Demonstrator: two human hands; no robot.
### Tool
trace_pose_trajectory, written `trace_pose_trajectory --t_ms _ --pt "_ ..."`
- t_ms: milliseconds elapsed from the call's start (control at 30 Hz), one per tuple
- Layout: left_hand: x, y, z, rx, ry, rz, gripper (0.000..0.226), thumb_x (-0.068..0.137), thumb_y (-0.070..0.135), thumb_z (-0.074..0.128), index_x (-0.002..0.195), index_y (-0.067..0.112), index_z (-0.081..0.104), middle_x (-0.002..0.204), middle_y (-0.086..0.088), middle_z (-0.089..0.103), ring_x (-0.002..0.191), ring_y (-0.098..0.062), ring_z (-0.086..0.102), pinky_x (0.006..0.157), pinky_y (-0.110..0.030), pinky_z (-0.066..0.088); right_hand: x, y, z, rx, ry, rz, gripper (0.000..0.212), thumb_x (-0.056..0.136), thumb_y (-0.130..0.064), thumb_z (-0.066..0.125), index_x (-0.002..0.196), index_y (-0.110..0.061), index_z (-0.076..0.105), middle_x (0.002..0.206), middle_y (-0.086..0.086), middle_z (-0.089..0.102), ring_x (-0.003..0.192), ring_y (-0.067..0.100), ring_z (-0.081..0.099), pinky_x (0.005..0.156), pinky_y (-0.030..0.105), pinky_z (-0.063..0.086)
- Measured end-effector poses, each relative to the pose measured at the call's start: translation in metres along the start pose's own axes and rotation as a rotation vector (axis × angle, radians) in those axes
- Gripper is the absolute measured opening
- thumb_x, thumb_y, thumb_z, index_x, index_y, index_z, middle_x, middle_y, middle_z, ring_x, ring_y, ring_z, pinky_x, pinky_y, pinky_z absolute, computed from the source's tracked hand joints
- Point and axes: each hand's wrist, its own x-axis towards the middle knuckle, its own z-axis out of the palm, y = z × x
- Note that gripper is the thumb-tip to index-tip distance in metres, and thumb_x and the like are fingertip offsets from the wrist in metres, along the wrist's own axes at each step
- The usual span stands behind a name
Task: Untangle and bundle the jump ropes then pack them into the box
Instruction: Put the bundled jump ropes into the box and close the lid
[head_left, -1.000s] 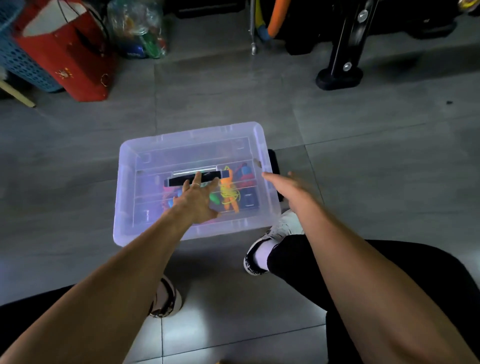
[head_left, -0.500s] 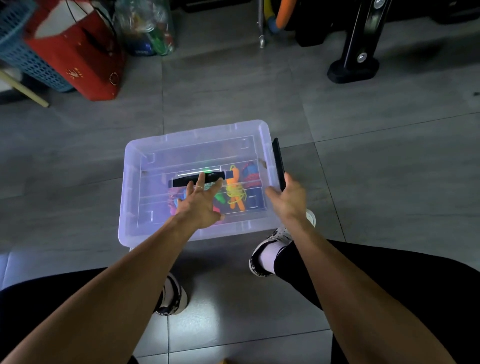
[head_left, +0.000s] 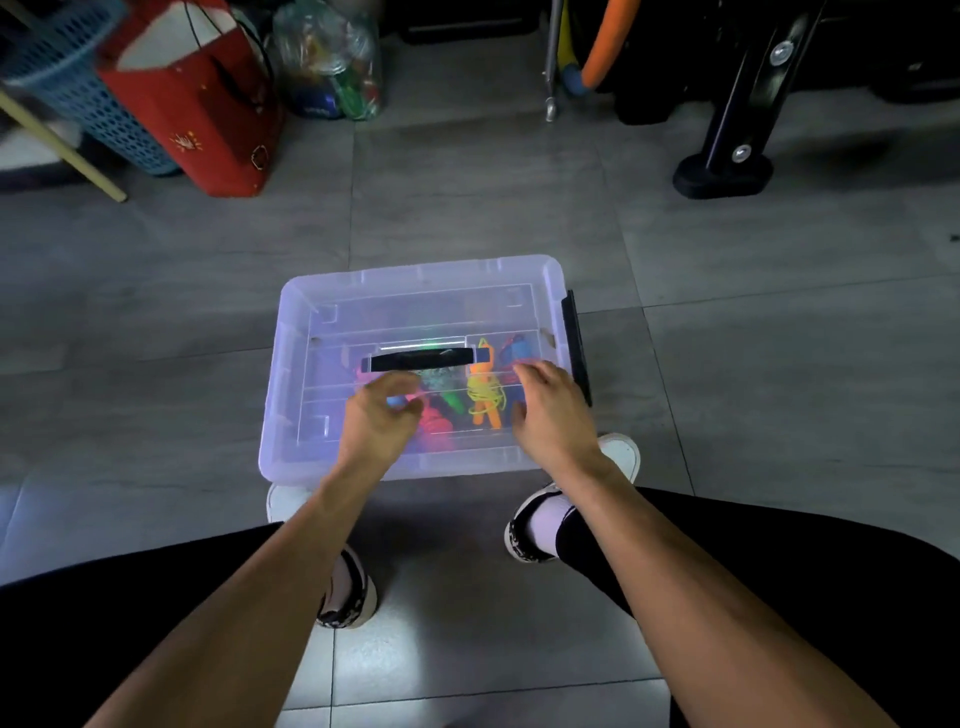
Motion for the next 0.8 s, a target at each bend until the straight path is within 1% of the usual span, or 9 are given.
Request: trace_pose_trajectory --t_ms 33,133,267,367,433,533,600,700,800 --pt "0.002 -0.006 -0.011 0.030 0.058 -0.009 0.023 0.083 0.007 0.070 0.105 0.014 0.073 0.111 -0.005 0.070 0.089 -0.021 0.064 0.072 -0.004 0.039 0.002 -0.007 0.004 -0.004 -0.042 -0.032 0.045 0.081 -0.011 0.063 0.126 -0.008 0.056 0.123 0.009 0.059 0.113 0.031 0.056 0.092 0.038 0.047" --pt "0.014 -0.037 -0.043 0.134 0.197 -0.029 0.024 0.080 0.008 0.069 0.104 0.011 0.073 0.112 -0.014 0.066 0.103 -0.031 0.061 0.089 -0.028 0.046 0.005 -0.032 0.016 -0.041 -0.143 -0.116 0.049 0.088 -0.015 0.058 0.136 -0.012 0.049 0.141 0.005 0.047 0.128 0.026 0.046 0.098 0.038 0.045" --pt "0.031 -0.072 -0.082 0.168 0.321 -0.314 0.050 0.081 0.019 0.066 0.128 0.010 0.053 0.135 -0.018 0.043 0.124 -0.038 0.039 0.100 -0.045 0.042 0.006 -0.063 0.028 -0.110 -0.227 -0.185 0.048 0.091 -0.017 0.053 0.138 -0.016 0.047 0.146 0.002 0.040 0.134 0.024 0.039 0.101 0.038 0.041" --pt "0.048 -0.092 -0.103 -0.016 0.146 -0.575 0.080 0.080 0.033 0.076 0.144 0.006 0.037 0.144 -0.016 0.041 0.125 -0.035 0.045 0.097 -0.037 0.042 0.009 -0.068 0.036 -0.178 -0.244 -0.168 0.045 0.088 -0.017 0.055 0.133 -0.016 0.051 0.140 0.001 0.045 0.131 0.024 0.042 0.101 0.035 0.039" --pt "0.052 -0.101 -0.112 -0.200 0.043 -0.676 0.086 0.074 0.042 0.080 0.140 -0.001 0.044 0.133 -0.018 0.055 0.101 -0.032 0.059 0.081 -0.035 0.047 0.012 -0.068 0.037 -0.168 -0.242 -0.135 0.046 0.088 -0.015 0.055 0.134 -0.018 0.052 0.143 0.000 0.044 0.133 0.023 0.041 0.102 0.034 0.039" --pt "0.053 -0.107 -0.112 -0.155 0.123 -0.594 0.056 0.068 0.041 0.083 0.104 0.000 0.068 0.100 -0.018 0.068 0.093 -0.033 0.065 0.075 -0.034 0.051 0.013 -0.070 0.036 -0.187 -0.260 -0.116 0.051 0.090 -0.018 0.054 0.141 -0.021 0.047 0.151 -0.003 0.038 0.138 0.019 0.036 0.104 0.035 0.040" --pt "0.050 -0.105 -0.106 -0.145 0.168 -0.517 0.036 0.071 0.035 0.082 0.080 0.005 0.065 0.080 -0.011 0.065 0.080 -0.029 0.063 0.065 -0.029 0.045 0.011 -0.070 0.038 -0.201 -0.255 -0.122 0.052 0.090 -0.017 0.054 0.141 -0.021 0.046 0.151 -0.002 0.038 0.138 0.019 0.035 0.104 0.036 0.041" --pt "0.040 -0.104 -0.099 -0.088 0.214 -0.403 0.031 0.079 0.032 0.078 0.073 0.006 0.061 0.075 -0.009 0.060 0.070 -0.025 0.055 0.062 -0.026 0.039 0.006 -0.070 0.044 -0.224 -0.250 -0.115 0.053 0.089 -0.016 0.054 0.142 -0.020 0.043 0.152 -0.001 0.036 0.140 0.020 0.033 0.105 0.037 0.041" --pt "0.036 -0.109 -0.100 0.159 0.206 -0.273 0.036 0.084 0.041 0.070 0.086 0.004 0.068 0.095 -0.014 0.060 0.087 -0.033 0.060 0.073 -0.033 0.049 0.002 -0.070 0.049 -0.226 -0.224 -0.108 0.055 0.089 -0.013 0.053 0.143 -0.016 0.041 0.154 0.002 0.034 0.142 0.022 0.031 0.109 0.037 0.038"
